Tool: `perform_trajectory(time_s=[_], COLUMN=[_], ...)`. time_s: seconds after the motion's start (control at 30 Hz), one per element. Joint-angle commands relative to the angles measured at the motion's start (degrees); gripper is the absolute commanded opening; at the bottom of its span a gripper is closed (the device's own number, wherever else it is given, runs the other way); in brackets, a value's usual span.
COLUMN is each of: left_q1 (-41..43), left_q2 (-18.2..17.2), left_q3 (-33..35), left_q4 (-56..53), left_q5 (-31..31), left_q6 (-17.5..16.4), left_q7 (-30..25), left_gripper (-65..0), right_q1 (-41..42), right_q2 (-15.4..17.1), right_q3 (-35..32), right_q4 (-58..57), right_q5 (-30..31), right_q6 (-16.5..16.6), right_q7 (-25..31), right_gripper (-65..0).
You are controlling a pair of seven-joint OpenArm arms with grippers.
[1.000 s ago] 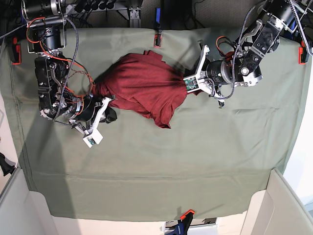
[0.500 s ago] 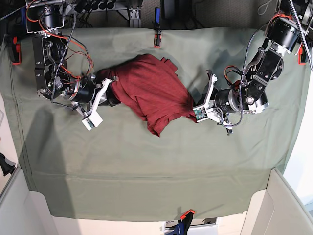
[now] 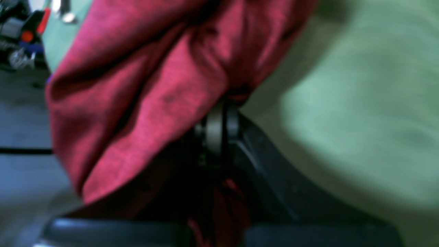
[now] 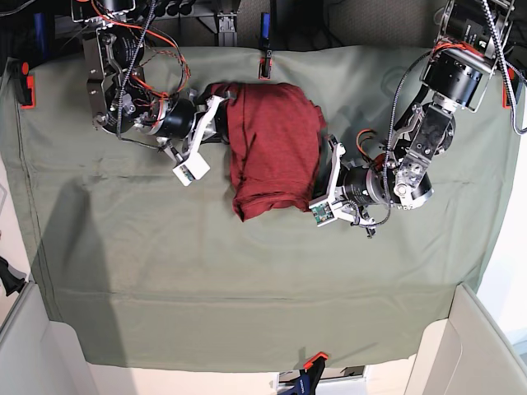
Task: Fold the T-shirt properly
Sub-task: 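Press and tuck the bundle edges with both grippers to square it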
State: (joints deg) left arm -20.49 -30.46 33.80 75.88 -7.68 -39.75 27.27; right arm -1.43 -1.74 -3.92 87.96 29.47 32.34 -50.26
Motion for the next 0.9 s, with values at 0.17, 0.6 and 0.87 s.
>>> perform_trajectory(time_s=[0.17,0.6,0.87], left_q1=[-2.5,8.0,17.5], left_q2=[-2.4,-20.1,-13.9], left_q3=[-0.5,-0.5,-0.5], left_q4=[0.7,31.2,37.6], left_q5=[-3.3,-24.7,-18.6], left_q6=[0.1,-0.3,-0.3], left_q7=[2.3,14.1,11.3], left_gripper=[-65.0,-65.0,-65.0], right_q1=[0.1,0.3,1.1], right_q2=[-1.1,4.8,3.5], right_q3=[-2.6,10.2,12.1], right_q4=[3.7,10.9,12.0], right_q5=[-2.6,-3.0,4.7], right_q6=[0.5,0.4,1.0], right_q7=[0.9,2.4,1.1], right_gripper=[-65.0,-65.0,-65.0])
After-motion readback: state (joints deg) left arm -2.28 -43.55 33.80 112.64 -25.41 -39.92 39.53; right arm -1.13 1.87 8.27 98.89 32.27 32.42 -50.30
